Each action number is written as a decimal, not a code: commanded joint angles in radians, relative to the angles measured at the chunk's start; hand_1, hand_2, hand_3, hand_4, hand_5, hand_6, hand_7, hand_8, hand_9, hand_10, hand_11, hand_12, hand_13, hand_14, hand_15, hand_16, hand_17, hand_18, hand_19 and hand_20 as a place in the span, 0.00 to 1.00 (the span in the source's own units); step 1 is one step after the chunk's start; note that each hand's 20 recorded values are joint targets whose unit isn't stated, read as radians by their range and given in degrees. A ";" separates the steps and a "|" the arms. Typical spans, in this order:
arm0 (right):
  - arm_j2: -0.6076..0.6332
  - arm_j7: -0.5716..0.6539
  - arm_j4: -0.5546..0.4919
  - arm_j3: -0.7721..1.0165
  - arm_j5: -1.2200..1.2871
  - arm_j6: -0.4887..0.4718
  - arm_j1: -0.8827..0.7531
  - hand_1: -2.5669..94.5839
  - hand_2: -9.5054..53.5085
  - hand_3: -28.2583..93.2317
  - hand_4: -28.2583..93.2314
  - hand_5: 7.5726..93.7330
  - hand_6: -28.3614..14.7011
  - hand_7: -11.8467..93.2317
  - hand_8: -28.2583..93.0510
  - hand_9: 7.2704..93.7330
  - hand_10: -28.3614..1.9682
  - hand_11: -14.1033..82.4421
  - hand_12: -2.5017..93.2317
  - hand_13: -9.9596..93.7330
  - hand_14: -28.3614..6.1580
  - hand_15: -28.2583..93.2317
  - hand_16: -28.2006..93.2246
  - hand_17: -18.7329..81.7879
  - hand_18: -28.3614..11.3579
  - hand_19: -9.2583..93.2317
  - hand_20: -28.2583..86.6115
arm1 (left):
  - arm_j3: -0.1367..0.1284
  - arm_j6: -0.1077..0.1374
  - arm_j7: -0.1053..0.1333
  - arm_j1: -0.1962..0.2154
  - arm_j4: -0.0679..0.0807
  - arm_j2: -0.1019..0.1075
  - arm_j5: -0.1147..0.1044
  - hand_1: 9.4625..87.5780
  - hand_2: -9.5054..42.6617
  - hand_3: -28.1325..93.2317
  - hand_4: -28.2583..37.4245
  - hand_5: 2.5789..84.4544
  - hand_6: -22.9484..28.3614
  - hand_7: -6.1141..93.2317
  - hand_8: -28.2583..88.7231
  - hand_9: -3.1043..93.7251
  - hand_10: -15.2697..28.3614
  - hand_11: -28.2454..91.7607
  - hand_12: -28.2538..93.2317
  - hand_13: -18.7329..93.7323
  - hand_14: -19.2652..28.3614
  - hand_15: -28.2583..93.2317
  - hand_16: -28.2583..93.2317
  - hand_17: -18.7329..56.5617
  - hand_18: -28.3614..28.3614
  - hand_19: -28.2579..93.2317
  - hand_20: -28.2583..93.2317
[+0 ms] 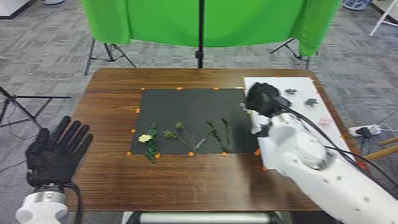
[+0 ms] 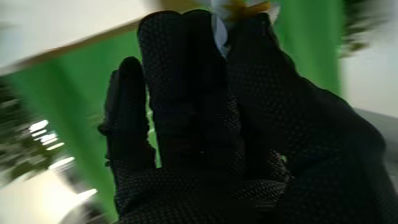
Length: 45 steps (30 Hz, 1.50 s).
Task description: Arrange flowers
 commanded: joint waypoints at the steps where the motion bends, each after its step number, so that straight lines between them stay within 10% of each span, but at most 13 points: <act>1: -0.316 -0.101 0.168 -0.266 -0.006 -0.082 0.289 0.66 0.00 0.78 0.00 0.78 0.64 0.41 0.23 0.89 0.57 0.24 0.43 0.77 0.55 0.56 0.55 0.47 0.17 0.85 0.55 | 0.037 0.019 -0.009 -0.014 0.003 0.009 -0.013 0.21 0.45 0.86 0.00 0.50 0.62 0.11 0.18 0.40 0.68 0.36 0.32 0.40 0.69 0.42 0.20 0.21 0.69 0.40 0.33; 19: -0.542 -0.028 0.422 -0.418 -0.017 -0.052 0.360 0.62 0.00 0.71 0.00 0.73 0.62 0.40 0.20 0.80 0.54 0.35 0.33 0.73 0.51 0.64 0.41 0.47 0.17 0.85 0.54 | 0.050 0.027 0.009 -0.028 0.002 0.049 -0.017 0.21 0.44 0.87 0.00 0.50 0.61 0.11 0.18 0.40 0.66 0.37 0.32 0.40 0.67 0.41 0.20 0.22 0.68 0.39 0.33; 34: -0.465 0.081 0.270 -0.406 0.027 -0.097 0.331 0.53 0.00 0.83 0.00 0.67 0.61 0.30 0.14 0.71 0.45 0.39 0.21 0.70 0.49 0.65 0.39 0.46 0.16 0.86 0.53 | 0.039 0.025 -0.011 -0.017 0.003 0.032 -0.024 0.20 0.44 0.87 0.00 0.50 0.61 0.12 0.18 0.40 0.65 0.37 0.32 0.40 0.65 0.41 0.20 0.23 0.67 0.38 0.33; 45: -0.093 0.180 -0.042 -0.024 0.082 -0.036 0.115 0.50 0.00 0.86 0.00 0.59 0.56 0.27 0.12 0.58 0.39 0.30 0.17 0.62 0.41 0.54 0.36 0.44 0.16 0.83 0.50 | 0.033 -0.007 -0.037 -0.057 0.023 0.013 0.003 0.21 0.45 0.86 0.00 0.50 0.62 0.11 0.18 0.40 0.67 0.37 0.32 0.40 0.68 0.42 0.20 0.22 0.69 0.39 0.34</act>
